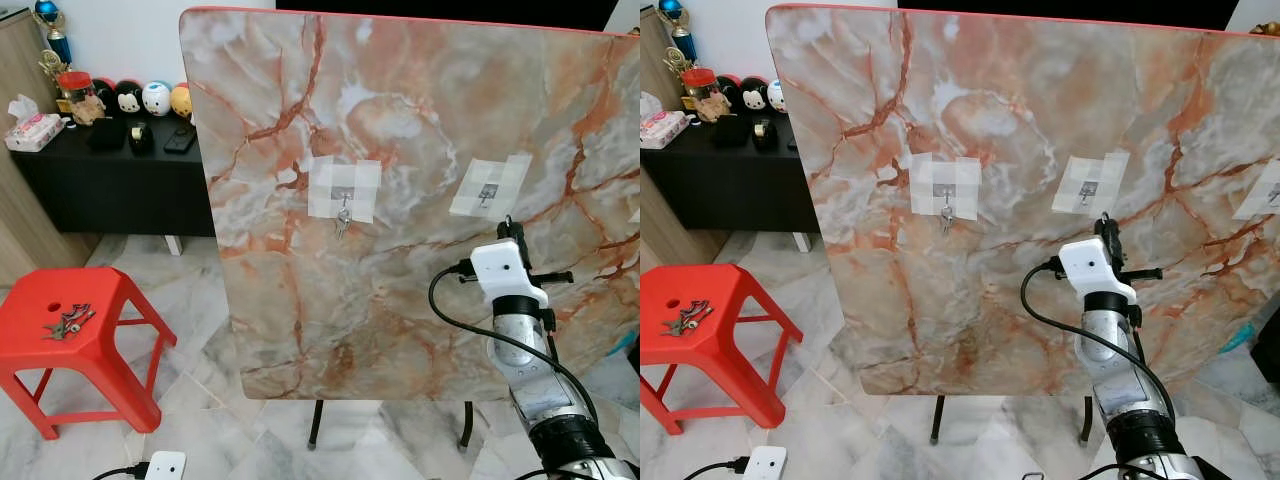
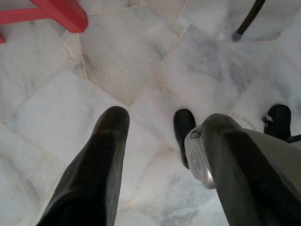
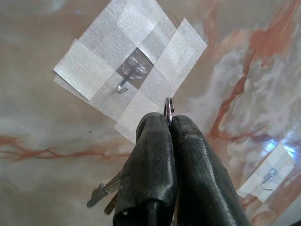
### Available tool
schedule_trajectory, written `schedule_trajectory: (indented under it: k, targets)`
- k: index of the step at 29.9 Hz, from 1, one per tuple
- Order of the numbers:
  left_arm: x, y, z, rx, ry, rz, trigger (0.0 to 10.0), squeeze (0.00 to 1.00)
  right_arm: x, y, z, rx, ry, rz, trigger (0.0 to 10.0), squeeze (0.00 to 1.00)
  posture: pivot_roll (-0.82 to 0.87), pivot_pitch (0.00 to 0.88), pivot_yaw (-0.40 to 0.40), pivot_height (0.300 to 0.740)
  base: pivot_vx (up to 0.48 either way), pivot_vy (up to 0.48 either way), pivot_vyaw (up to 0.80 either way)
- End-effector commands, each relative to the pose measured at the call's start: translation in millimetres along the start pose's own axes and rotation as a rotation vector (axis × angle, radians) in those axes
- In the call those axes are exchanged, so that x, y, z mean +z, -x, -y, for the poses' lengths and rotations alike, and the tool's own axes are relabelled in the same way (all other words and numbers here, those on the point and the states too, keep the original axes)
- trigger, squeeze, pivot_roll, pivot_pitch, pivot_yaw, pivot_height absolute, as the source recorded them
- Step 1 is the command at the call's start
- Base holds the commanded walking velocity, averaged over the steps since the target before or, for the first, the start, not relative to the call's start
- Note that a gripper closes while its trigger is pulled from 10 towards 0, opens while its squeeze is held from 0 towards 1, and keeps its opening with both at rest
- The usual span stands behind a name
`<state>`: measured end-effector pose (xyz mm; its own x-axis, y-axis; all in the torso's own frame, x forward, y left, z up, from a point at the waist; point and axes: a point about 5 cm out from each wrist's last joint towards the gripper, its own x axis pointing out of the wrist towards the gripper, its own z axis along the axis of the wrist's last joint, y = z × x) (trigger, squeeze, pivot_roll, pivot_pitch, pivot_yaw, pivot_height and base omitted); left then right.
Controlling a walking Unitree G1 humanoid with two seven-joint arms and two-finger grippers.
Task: Hang keys on a hook
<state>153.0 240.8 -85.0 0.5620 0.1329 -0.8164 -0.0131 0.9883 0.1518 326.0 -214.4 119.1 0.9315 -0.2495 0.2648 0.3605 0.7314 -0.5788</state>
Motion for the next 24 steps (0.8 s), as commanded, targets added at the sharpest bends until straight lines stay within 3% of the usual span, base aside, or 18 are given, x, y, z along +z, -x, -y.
schedule_trajectory:
  k: [1, 6, 12, 13, 17, 18, 20, 24]
  targets:
    - [-2, 0.0, 2.7, -0.006, -0.013, -0.014, 10.0, 0.00, -3, -1.1, 3.4, -0.010, 0.055, 0.003, 10.0, 0.00, 0.03, 0.000, -0.085, 0.740, 0.000, 0.000, 0.00]
    - [-2, 0.0, 2.7, -0.007, -0.013, -0.015, 10.0, 0.00, -4, -0.9, 3.2, -0.014, 0.122, 0.020, 10.0, 0.00, 0.03, 0.000, -0.084, 0.740, 0.000, 0.000, 0.00]
    - [-3, 0.1, 2.5, -0.006, -0.013, -0.015, 10.0, 0.00, -7, -0.5, 3.1, -0.021, 0.121, -0.006, 10.0, 0.00, 0.03, 0.000, -0.084, 0.740, 0.000, 0.000, 0.00]
    - [-3, 0.1, 2.5, -0.006, -0.013, -0.015, 10.0, 0.00, -8, -0.5, 2.0, -0.016, 0.074, -0.021, 10.0, 0.00, 0.03, 0.000, -0.083, 0.740, 0.000, 0.000, 0.00]
    - [-2, 0.0, 2.6, -0.006, -0.012, -0.014, 10.0, 0.00, -11, -1.3, -5.4, -0.017, -0.420, -0.192, 10.0, 0.00, 0.03, 0.000, -0.085, 0.740, 0.000, 0.000, 0.00]
    - [-2, 0.0, 2.6, -0.006, -0.012, -0.014, 10.0, 0.00, -11, -1.3, -5.4, -0.017, -0.420, -0.192, 10.0, 0.00, 0.03, 0.000, -0.085, 0.740, 0.000, 0.000, 0.00]
    - [-2, 0.0, 2.7, -0.005, -0.011, -0.013, 10.0, 0.00, -13, 1.4, -8.5, -0.022, -0.665, -0.264, 10.0, 0.00, 0.03, 0.000, -0.087, 0.740, 0.000, 0.000, 0.00]
    - [-2, -0.1, 2.9, -0.006, -0.011, -0.013, 10.0, 0.00, -16, 6.8, -7.5, -0.017, -0.703, -0.262, 10.0, 0.00, 0.03, 0.000, -0.088, 0.740, 0.000, 0.000, 0.00]
